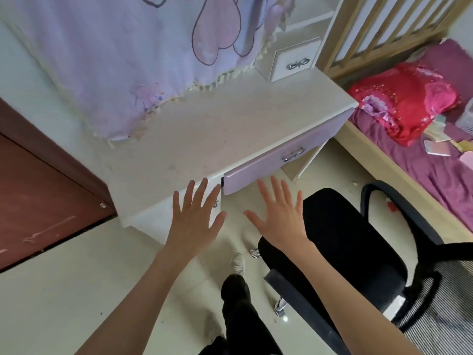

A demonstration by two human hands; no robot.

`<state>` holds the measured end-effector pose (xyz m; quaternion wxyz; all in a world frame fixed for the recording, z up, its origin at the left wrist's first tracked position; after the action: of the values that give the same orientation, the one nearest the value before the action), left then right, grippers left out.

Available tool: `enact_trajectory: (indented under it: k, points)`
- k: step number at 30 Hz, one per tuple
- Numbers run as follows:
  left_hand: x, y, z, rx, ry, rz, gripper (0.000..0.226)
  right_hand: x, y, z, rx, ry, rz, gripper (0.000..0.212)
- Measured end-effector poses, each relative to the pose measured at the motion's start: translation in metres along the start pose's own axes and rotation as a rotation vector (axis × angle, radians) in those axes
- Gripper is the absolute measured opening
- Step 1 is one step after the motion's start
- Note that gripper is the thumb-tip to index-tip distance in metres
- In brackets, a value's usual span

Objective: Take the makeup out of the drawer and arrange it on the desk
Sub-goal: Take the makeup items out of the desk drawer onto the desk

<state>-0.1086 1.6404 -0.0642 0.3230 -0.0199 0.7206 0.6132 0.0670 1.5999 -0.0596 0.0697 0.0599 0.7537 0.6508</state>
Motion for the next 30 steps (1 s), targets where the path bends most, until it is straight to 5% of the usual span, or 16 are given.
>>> enact_trajectory:
  k: [14, 17, 23, 30]
  points:
    - [-0.02, -0.101, 0.247, 0.226, -0.089, 0.111, 0.056, -0.124, -0.084, 0.177, 0.152, -0.206, 0.118, 0.069]
    - [-0.021, -0.129, 0.283, 0.245, -0.103, 0.095, 0.053, -0.144, -0.112, 0.195, 0.161, -0.379, 0.532, 0.063]
    - [-0.015, -0.156, 0.311, 0.175, -0.1, 0.192, 0.049, -0.156, -0.177, 0.228, 0.254, -1.111, 1.83, 0.04]
    - [-0.01, -0.163, 0.312, 0.117, -0.14, 0.229, 0.052, -0.166, -0.206, 0.262, 0.061, -1.325, 2.206, 0.027]
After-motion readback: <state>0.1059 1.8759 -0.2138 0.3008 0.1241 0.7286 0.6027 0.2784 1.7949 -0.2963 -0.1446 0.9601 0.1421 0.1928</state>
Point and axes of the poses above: each hand's wrist, its own z-axis towards the middle knuckle, its own y-axis out of the back of the hand, x = y × z, the point moved 6 cm from there along z, towards the middle knuckle, and after that the axes turned 13 degrees about -z, right-handed, at the moved point
